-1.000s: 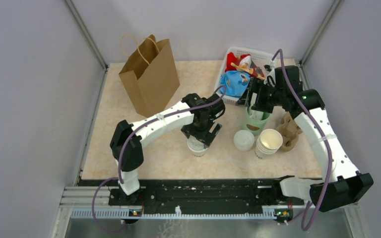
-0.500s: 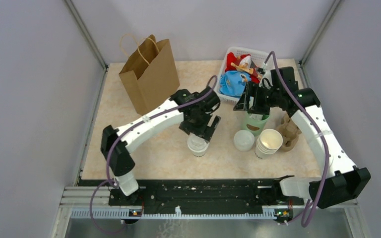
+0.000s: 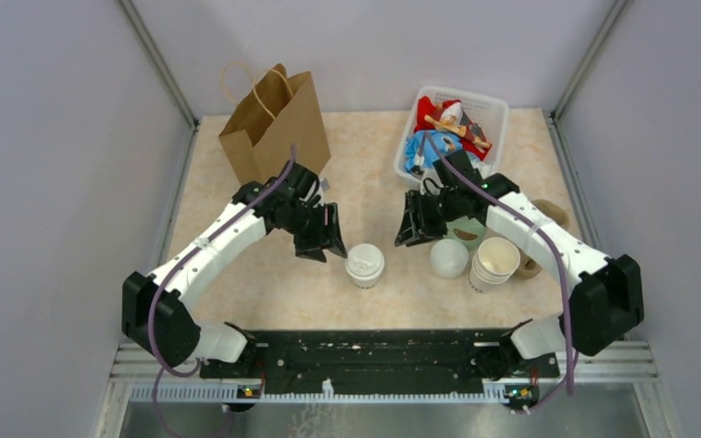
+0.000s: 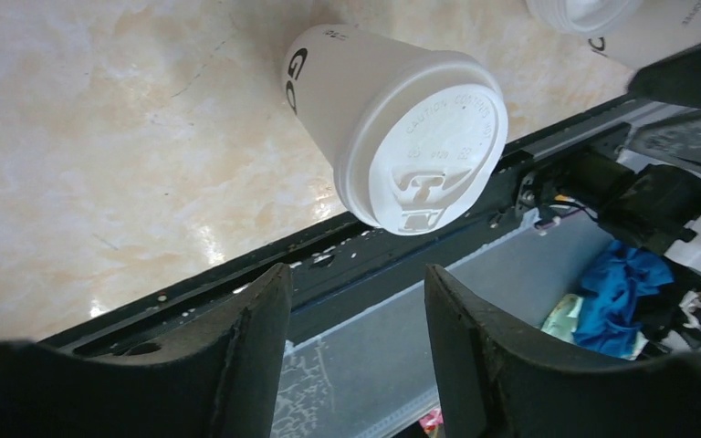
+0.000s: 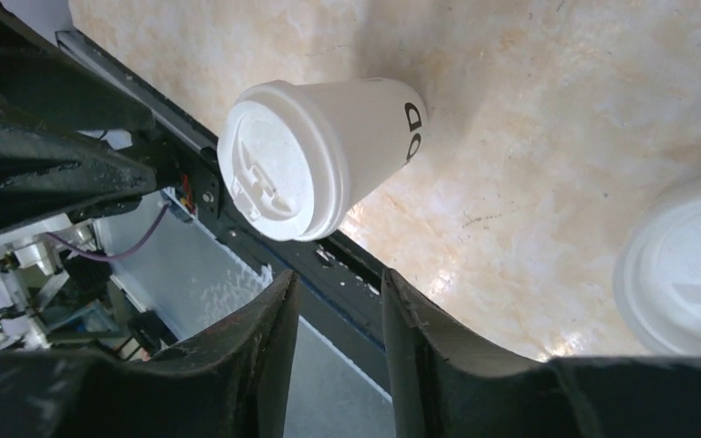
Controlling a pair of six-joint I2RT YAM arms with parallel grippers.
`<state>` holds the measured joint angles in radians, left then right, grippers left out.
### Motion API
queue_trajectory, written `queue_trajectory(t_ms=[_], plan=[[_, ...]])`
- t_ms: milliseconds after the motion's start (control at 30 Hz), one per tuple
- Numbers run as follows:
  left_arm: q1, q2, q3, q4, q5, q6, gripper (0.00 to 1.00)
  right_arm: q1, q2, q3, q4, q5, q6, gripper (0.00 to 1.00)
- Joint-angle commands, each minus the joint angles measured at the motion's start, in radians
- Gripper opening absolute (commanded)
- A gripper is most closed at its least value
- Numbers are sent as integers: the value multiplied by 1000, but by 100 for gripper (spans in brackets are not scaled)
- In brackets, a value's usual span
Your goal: Pack the takeout coffee
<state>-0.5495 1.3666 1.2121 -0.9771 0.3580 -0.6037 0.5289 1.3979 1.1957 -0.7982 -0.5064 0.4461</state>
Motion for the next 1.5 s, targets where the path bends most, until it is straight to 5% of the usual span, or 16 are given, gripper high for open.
queue_trajectory(t_ms=[0, 300, 1467], plan=[[27, 0, -30, 131, 132, -39, 60, 11, 50, -25, 146, -66, 35, 38], [32, 74, -44, 183, 178, -34, 50, 42, 104, -72, 191, -72, 42, 34], [25, 158, -134, 226, 150, 49, 38, 92, 153, -168, 290, -14, 104, 27]])
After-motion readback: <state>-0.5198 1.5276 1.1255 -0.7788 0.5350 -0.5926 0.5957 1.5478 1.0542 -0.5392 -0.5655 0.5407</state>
